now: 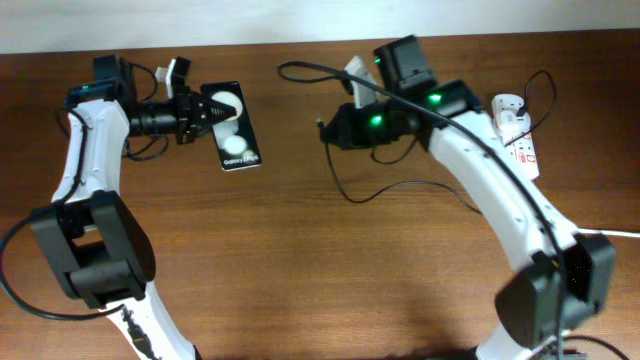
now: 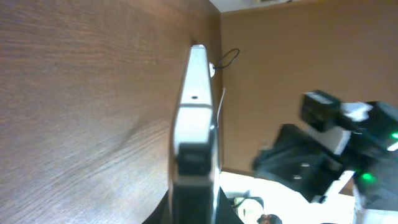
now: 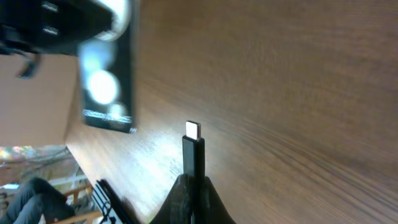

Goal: Plug charger to phone and switch on socket
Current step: 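Grasp the black USB cable end with the right gripper, then push the cable connector into the phone's bottom port held by left gripper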

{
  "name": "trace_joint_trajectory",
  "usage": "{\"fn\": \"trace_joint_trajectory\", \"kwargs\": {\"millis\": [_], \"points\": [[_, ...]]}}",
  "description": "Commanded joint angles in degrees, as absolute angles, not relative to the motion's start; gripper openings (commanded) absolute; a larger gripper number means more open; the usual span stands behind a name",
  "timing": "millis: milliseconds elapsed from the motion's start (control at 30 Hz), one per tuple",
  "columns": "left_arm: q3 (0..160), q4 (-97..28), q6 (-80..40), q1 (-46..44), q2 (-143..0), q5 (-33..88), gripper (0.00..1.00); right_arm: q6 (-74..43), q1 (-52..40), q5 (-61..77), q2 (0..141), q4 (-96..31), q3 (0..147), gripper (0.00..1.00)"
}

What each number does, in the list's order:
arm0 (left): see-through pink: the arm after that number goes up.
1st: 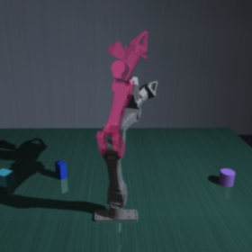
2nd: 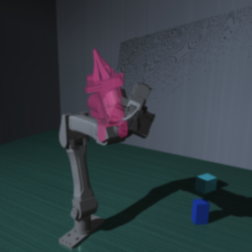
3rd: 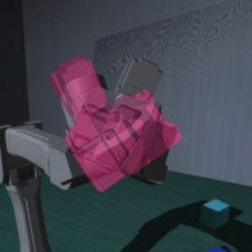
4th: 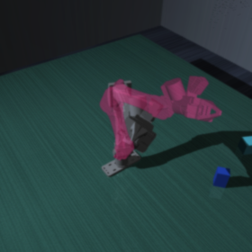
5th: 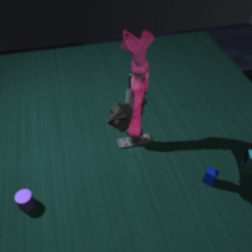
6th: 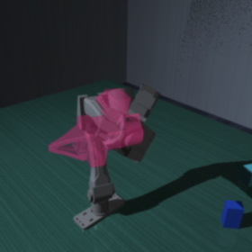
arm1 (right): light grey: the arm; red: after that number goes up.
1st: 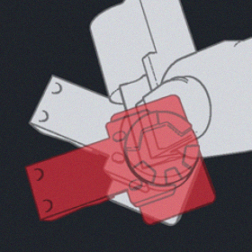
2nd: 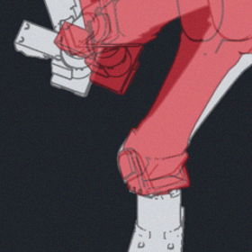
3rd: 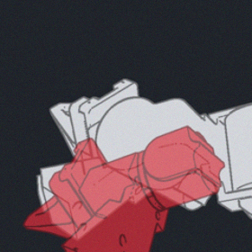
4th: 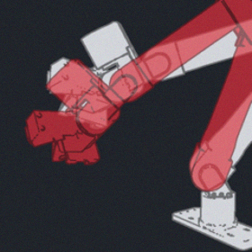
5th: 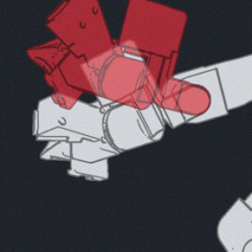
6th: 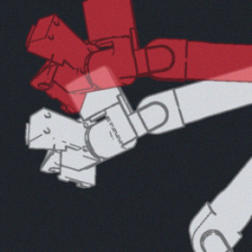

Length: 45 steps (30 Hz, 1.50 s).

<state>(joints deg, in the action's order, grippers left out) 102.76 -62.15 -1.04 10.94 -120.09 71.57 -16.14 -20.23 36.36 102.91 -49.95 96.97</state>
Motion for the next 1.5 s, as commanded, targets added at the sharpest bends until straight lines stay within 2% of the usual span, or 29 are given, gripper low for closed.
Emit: {"fn": "trace_joint_trajectory", "kwargs": {"millis": [0,133,167,267,400,467,567,633,733,833,900,1033,1467], "points": [[103.11,-62.28,0.08,9.54,-118.26,73.80,0.00,-13.54,-17.93,38.00,96.60,-52.42,97.51,0.04],[103.11,-62.22,0.10,9.19,-118.26,74.96,0.00,-10.70,-13.08,38.61,88.73,-58.04,97.12,0.04],[103.11,-62.19,4.12,9.02,-118.26,79.35,0.00,-10.50,-11.97,38.63,85.36,-57.63,95.35,0.04],[103.11,-62.00,6.37,7.62,-118.26,82.76,0.00,-12.36,-11.79,40.32,78.96,-51.22,84.25,0.04],[103.13,-58.83,6.35,3.99,-118.26,87.61,0.00,-22.20,-11.60,42.02,71.66,-34.94,64.53,0.04],[103.15,-54.68,6.09,1.72,-118.26,90.17,0.00,-22.13,-11.97,43.53,71.59,-34.96,61.80,0.04],[103.24,-53.12,4.97,-0.58,-118.26,90.17,0.00,-21.54,-16.36,40.03,71.61,-34.83,61.21,0.04],[103.24,-49.63,-0.34,-1.54,-118.26,90.17,0.00,-22.79,-19.81,37.93,71.61,-34.30,61.21,0.04],[103.26,-40.36,-11.20,-2.79,-118.26,90.17,0.00,-24.36,-24.18,35.35,71.61,-32.93,61.17,0.04],[103.26,-26.22,-28.16,-4.82,-118.26,89.36,0.00,-26.02,-26.30,33.74,71.72,-29.85,61.17,0.04],[103.26,-21.85,-34.09,-7.01,-118.26,86.08,0.00,-27.03,-28.08,31.48,72.01,-27.20,61.17,0.04],[103.26,-21.45,-34.35,-9.96,-118.26,84.77,0.00,-30.13,-28.64,28.60,73.63,-26.79,61.17,0.04],[103.26,-18.92,-35.88,-10.07,-118.26,84.20,0.00,-40.16,-28.64,28.05,77.25,-21.98,61.17,0.04]]}}
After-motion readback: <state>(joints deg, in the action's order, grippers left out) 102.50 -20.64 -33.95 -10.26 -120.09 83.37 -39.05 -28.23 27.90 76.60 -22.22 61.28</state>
